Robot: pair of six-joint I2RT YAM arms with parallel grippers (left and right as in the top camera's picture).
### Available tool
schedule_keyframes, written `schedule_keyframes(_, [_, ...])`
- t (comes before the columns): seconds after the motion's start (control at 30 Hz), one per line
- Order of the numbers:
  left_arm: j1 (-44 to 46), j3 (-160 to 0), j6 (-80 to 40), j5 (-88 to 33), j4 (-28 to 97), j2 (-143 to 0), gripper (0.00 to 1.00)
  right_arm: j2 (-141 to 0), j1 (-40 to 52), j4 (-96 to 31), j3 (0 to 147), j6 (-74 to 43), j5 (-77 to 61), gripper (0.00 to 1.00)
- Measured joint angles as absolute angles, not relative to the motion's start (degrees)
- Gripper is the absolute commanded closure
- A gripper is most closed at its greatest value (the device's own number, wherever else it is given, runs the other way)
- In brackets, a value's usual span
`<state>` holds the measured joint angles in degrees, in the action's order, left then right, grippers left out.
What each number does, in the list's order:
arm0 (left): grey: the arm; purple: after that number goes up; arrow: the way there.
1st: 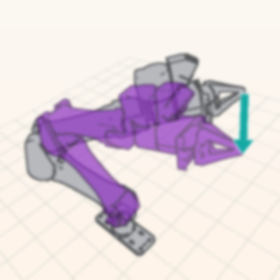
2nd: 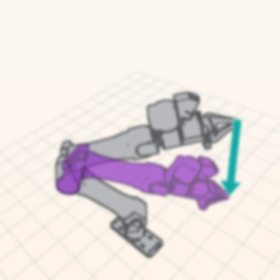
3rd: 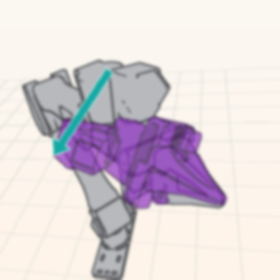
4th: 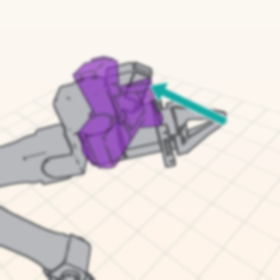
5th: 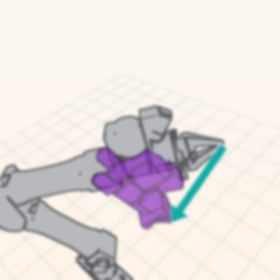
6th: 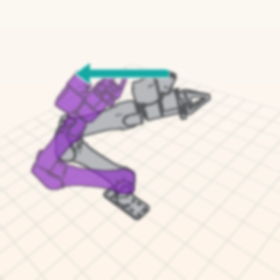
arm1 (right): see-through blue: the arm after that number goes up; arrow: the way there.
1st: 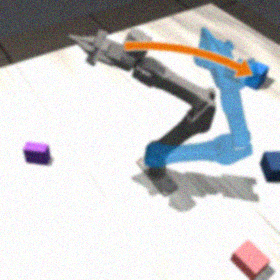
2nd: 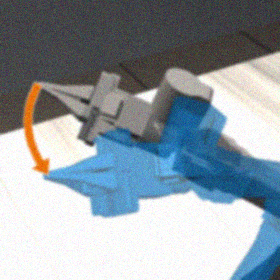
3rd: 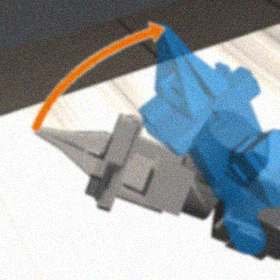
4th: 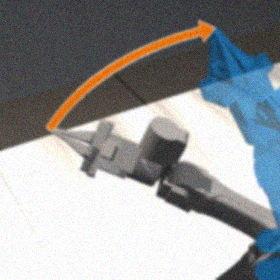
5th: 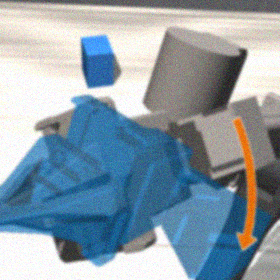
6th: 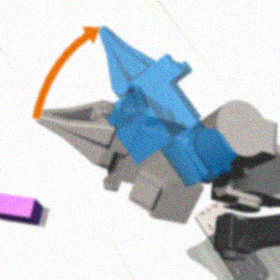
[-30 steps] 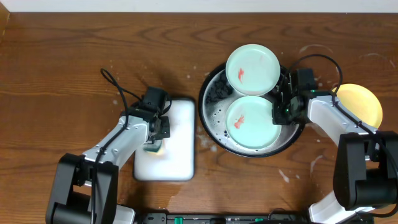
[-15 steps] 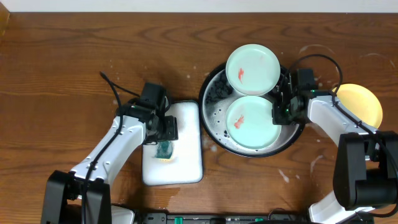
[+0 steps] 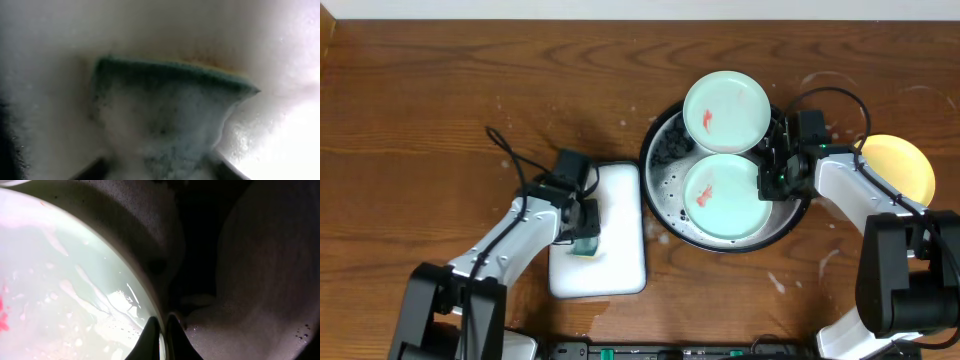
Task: Clean dirty plates on tray and stack at the side
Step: 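Grasp the sponge again with the left gripper and lift it, then scrub the pale green plate with the sponge in the left gripper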
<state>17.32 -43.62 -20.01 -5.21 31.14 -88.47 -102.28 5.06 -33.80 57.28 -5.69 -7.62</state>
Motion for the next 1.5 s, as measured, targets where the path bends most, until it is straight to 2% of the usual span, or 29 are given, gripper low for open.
schedule_keyframes(0.3, [18.57,-45.32,-20.29,-2.61,32.77,-89.69,0.93,-102.28,5.06,-33.89,57.28,-6.07,-7.77,0.99])
schedule_keyframes(0.57, [19.73,-58.48,-19.53,-2.22,45.78,-91.39,0.93,-102.28,5.06,-34.5,57.32,-6.11,-8.1,0.99])
schedule_keyframes(0.73, [23.35,-64.66,-18.81,-5.15,47.07,-91.39,0.92,-102.35,5.06,-35.09,57.32,-7.01,-9.39,0.99])
schedule_keyframes(1.1, [35.11,-65.78,-23.35,-14.87,28.25,-93.47,0.93,-102.43,5.72,-35.77,57.34,-8.23,-10.22,0.99])
schedule_keyframes(1.5, [42.41,-66.02,-31.35,-18.65,7.81,-111.83,0.92,-102.39,8.14,-36.23,57.6,-7.09,-8.54,0.99])
